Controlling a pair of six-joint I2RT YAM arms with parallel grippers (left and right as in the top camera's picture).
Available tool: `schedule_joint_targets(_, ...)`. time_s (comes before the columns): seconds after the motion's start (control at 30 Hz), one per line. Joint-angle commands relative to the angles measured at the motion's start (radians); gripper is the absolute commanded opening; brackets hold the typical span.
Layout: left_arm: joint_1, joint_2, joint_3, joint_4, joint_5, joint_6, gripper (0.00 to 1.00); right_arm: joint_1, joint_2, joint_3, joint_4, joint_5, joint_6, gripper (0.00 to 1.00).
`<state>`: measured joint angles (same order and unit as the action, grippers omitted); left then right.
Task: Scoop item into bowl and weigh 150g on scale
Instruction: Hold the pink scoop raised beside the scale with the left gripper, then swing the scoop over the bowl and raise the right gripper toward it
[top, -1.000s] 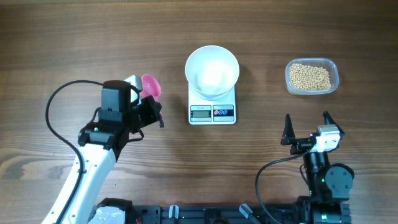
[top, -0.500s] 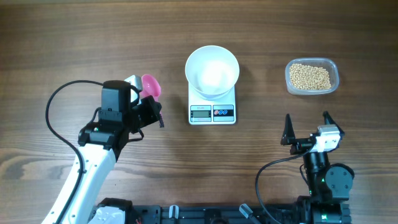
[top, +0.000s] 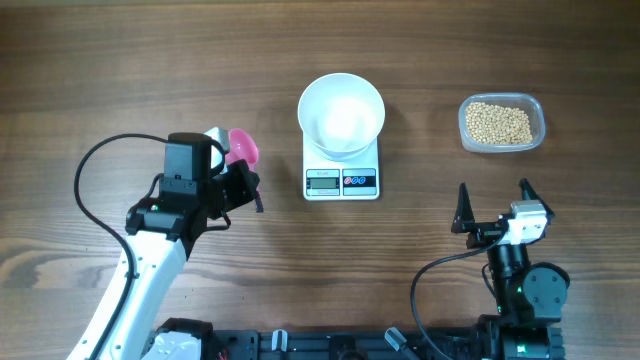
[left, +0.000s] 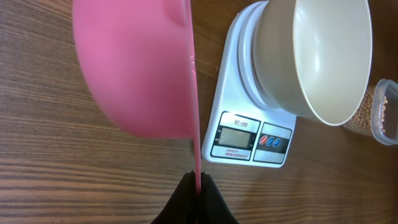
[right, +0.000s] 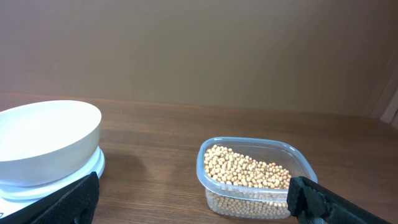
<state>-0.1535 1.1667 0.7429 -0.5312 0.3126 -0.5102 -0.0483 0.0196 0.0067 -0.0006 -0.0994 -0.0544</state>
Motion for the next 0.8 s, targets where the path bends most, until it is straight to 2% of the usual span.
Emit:
schedule_joint_targets(0.0,-0.002,-0.006,-0.003,0.005,0.066,0.01,0.04,0.006,0.0,-0.002,0.003,0.014,0.002,1.0)
schedule_joint_targets(0.33,-0.002,-0.012,-0.003,0.014,0.236,0.12,0.04,0.006,0.0,-0.002,0.003,0.014,0.002,0.99)
schedule_joint_targets(0.47,-0.002,-0.034,-0.003,0.045,0.358,0.167,0.04,0.006,0.0,-0.002,0.003,0.014,0.002,1.0)
schedule_joint_targets(0.77,-0.002,-0.164,-0.003,0.161,0.552,0.152,0.04,0.006,0.0,-0.001,0.003,0.014,0.002,1.0)
